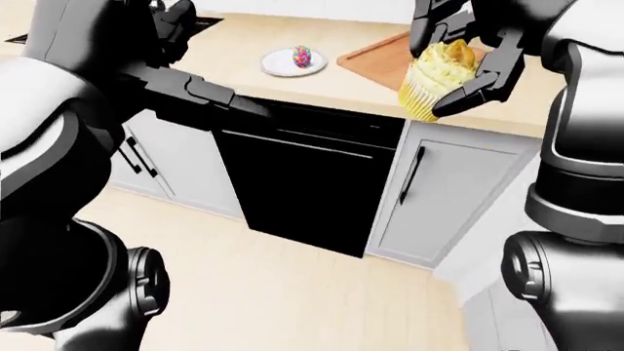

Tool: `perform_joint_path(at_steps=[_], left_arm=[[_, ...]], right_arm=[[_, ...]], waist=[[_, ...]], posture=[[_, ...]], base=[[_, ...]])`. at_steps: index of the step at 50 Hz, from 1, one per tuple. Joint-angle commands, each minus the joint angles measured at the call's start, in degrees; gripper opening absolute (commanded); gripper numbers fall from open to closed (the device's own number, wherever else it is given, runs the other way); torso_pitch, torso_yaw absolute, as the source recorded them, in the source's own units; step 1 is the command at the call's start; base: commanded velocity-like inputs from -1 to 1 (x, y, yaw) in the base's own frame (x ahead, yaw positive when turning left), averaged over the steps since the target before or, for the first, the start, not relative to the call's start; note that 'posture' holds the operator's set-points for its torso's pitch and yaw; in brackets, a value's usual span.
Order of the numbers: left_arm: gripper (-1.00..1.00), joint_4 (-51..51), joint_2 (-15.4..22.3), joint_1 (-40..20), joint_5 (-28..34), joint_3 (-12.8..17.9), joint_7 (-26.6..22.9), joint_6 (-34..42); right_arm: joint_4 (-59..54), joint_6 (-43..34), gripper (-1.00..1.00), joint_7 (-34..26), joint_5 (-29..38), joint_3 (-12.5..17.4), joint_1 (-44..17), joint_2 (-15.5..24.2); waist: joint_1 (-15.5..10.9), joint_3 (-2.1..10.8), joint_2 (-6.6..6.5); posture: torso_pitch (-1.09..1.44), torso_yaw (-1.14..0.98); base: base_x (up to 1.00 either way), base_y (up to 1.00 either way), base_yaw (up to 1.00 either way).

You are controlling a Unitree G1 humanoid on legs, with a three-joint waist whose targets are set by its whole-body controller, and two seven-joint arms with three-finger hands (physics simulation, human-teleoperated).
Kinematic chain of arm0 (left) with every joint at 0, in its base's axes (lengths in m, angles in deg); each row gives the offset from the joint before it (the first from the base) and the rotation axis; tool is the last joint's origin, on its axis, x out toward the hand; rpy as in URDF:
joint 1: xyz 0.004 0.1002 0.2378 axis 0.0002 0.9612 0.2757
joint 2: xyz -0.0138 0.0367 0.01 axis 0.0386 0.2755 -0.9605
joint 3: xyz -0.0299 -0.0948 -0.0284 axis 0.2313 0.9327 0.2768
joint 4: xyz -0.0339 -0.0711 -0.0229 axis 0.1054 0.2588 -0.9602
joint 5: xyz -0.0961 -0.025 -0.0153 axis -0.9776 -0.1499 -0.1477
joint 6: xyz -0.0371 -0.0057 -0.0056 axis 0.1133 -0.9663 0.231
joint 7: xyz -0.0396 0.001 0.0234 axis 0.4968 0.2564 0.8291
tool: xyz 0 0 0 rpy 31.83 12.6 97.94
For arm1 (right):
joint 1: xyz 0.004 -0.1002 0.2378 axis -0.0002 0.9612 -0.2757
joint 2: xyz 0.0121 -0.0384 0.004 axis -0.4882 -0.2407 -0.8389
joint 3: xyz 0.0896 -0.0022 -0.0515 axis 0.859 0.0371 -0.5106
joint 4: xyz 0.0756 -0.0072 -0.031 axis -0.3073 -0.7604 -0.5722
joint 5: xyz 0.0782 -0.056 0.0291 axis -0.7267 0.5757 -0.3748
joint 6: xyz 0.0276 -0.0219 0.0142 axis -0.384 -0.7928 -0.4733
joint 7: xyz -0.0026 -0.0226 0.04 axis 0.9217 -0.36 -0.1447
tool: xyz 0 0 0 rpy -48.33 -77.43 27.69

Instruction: Move the dessert items from the plate to the tray.

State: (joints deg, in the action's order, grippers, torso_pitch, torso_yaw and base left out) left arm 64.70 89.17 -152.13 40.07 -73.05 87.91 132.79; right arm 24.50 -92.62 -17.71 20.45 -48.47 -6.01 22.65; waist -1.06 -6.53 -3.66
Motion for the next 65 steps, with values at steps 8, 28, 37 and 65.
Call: perform_joint_path(at_steps=[8, 28, 37, 65], left_arm=[[1.0, -1.43, 1.4, -4.65, 1.73, -0.88, -2.03, 0.0], [1.0, -2.26, 3.08, -6.08, -2.76, -0.27, 0.59, -0.01], [1.0, -1.84, 3.17, -5.47, -5.31, -0.02, 2.76, -0.01], [1.0, -1.16, 2.96, -4.11, -8.71, 0.81, 5.71, 0.0]], right_arm=[[1.66, 0.93, -1.0, 0.26, -0.16, 1.96, -2.18, 2.57], [3.11, -2.52, -1.0, -0.04, -1.96, 2.48, -2.9, 3.43], [3.33, -1.43, -0.99, 0.0, -1.79, 2.17, -1.93, 3.21], [3.48, 0.13, -1.0, -0.01, -0.47, 2.04, -1.36, 2.3]], waist=[[3.53, 2.34, 10.06], [1.91, 5.38, 4.86], [3.07, 0.36, 2.68], [0.21, 2.5, 7.15]], posture=[[0.0, 0.0], [0.0, 0.0], [0.0, 0.0], [0.0, 0.0]], base=[[0.0, 0.0, 0.0], [0.25, -0.08, -0.48], [0.0, -0.11, -0.22], [0.07, -0.16, 0.0]])
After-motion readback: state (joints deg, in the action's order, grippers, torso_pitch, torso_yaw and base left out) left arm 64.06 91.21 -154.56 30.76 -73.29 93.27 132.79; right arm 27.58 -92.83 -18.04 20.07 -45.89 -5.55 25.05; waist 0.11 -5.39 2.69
